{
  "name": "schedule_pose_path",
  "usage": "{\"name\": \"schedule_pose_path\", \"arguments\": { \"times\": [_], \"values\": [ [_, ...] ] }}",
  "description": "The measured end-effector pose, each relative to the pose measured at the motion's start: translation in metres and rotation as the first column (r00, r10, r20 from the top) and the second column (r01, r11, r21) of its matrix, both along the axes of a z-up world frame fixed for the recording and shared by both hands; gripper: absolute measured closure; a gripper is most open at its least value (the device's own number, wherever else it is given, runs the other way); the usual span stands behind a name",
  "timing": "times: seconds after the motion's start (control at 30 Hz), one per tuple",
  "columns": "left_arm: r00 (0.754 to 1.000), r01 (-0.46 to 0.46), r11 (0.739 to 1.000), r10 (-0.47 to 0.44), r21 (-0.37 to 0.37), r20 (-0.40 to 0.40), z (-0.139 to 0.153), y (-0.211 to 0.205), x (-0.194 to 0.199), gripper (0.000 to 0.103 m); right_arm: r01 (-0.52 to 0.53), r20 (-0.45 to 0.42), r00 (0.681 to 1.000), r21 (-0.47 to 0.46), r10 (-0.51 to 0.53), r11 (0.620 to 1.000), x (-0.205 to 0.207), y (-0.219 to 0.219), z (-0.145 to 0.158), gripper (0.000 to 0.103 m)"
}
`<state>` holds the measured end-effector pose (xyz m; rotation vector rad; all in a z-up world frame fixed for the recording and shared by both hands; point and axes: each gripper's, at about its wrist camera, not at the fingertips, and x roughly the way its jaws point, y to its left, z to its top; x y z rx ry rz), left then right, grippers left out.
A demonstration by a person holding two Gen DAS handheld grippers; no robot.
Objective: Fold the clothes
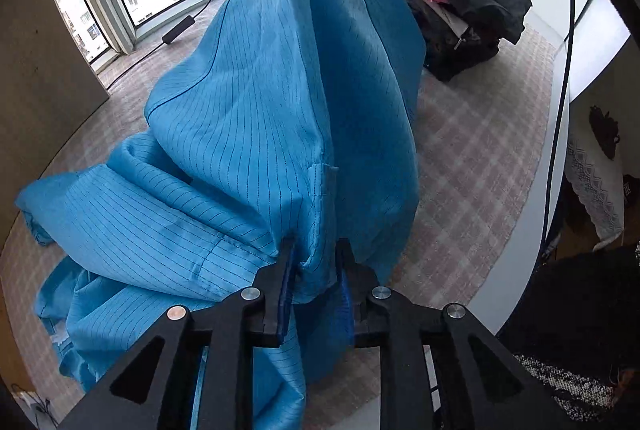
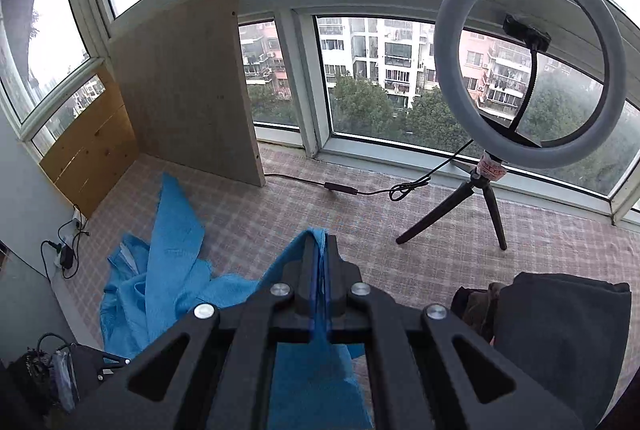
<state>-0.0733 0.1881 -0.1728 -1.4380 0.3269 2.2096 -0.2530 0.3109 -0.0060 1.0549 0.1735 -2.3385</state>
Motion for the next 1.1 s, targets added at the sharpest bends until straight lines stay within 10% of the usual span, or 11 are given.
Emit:
{"name": "schedule_pose_path", "arguments": {
  "times": [0.13, 0.4, 0.43, 0.5, 0.67, 0.97, 1.1],
  "values": [
    [0.984, -0.129, 0.988, 0.138, 0.085, -0.116, 0.030, -0.005, 0.013, 0.045, -0.089, 0.021, 0.996, -0.079, 0.091, 0.993, 0.004, -0.001, 0.015, 0.101],
    [0.977, -0.140, 0.982, 0.158, 0.128, -0.142, 0.010, 0.050, -0.003, 0.043, -0.191, -0.023, 0.982, -0.070, 0.189, 0.979, 0.021, -0.023, 0.049, 0.101],
    [0.975, -0.133, 0.985, 0.150, 0.111, -0.165, 0.007, 0.055, -0.001, 0.048, -0.195, -0.026, 0.981, -0.060, 0.194, 0.979, 0.023, -0.025, 0.050, 0.101],
    [0.972, -0.160, 0.985, 0.168, 0.063, -0.167, 0.003, 0.056, -0.003, 0.101, -0.193, -0.025, 0.981, -0.050, 0.192, 0.980, 0.025, -0.023, 0.048, 0.101],
    [0.953, -0.238, 0.967, 0.250, 0.090, -0.169, 0.040, -0.015, 0.001, 0.101, -0.175, -0.027, 0.985, -0.104, 0.173, 0.979, 0.035, -0.008, 0.051, 0.101],
    [0.850, -0.340, 0.940, 0.293, -0.030, -0.438, 0.221, -0.210, 0.035, 0.097, -0.214, -0.074, 0.977, -0.320, 0.200, 0.923, 0.095, -0.019, 0.079, 0.101],
    [0.874, -0.327, 0.940, 0.259, -0.102, -0.411, 0.195, -0.249, -0.025, 0.067, -0.133, -0.009, 0.991, -0.286, 0.136, 0.949, 0.090, -0.051, 0.035, 0.101]
  ]
}}
